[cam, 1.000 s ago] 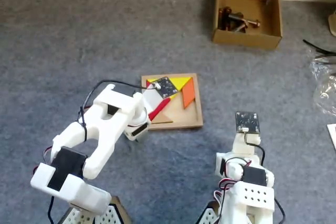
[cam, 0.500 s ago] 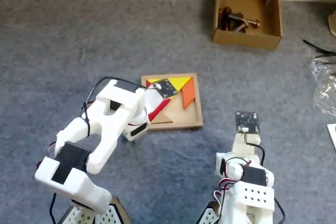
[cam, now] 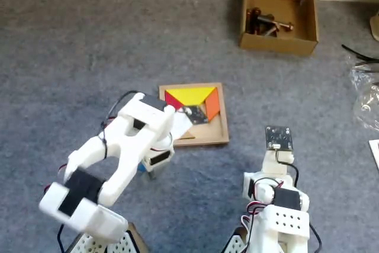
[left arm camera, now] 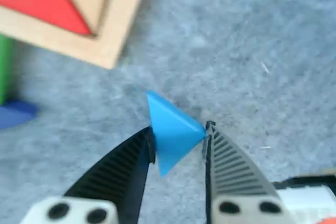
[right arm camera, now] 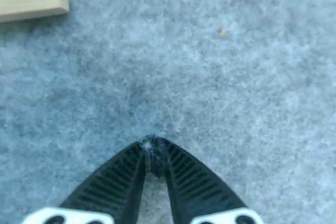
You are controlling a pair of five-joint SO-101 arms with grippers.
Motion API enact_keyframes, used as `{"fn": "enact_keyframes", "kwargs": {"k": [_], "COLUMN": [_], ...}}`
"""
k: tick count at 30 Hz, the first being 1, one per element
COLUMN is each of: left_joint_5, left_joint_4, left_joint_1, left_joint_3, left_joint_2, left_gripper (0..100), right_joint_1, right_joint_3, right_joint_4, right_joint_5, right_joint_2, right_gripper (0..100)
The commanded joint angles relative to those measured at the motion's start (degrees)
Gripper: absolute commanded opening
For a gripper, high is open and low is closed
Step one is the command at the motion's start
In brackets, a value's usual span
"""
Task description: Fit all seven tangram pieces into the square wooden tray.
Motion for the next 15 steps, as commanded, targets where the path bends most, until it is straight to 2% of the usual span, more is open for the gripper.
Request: {"fn": "enact_keyframes", "kwargs": {"k": [1, 6, 15], "left_joint_5": [0.35, 0.35, 0.18], "left_joint_4": [0.62, -3.34, -20.48], "left_joint_1": [1.45, 0.66, 1.01], "left_joint_3": [-0.66, -0.66, -1.8], "left_joint_2": [-10.51, -17.27, -17.27], "left_gripper": [7, 7, 7], "right_joint_1": [2.15, 2.15, 2.15], "right_joint_3": [1.8, 1.8, 1.8], "right_joint_4": [0.92, 0.92, 0.92], "right_joint_5": [-0.09, -0.09, -0.18], "right_joint_2": [-0.04, -0.04, -0.04], "right_gripper": [0.5, 0.5, 0.5]}}
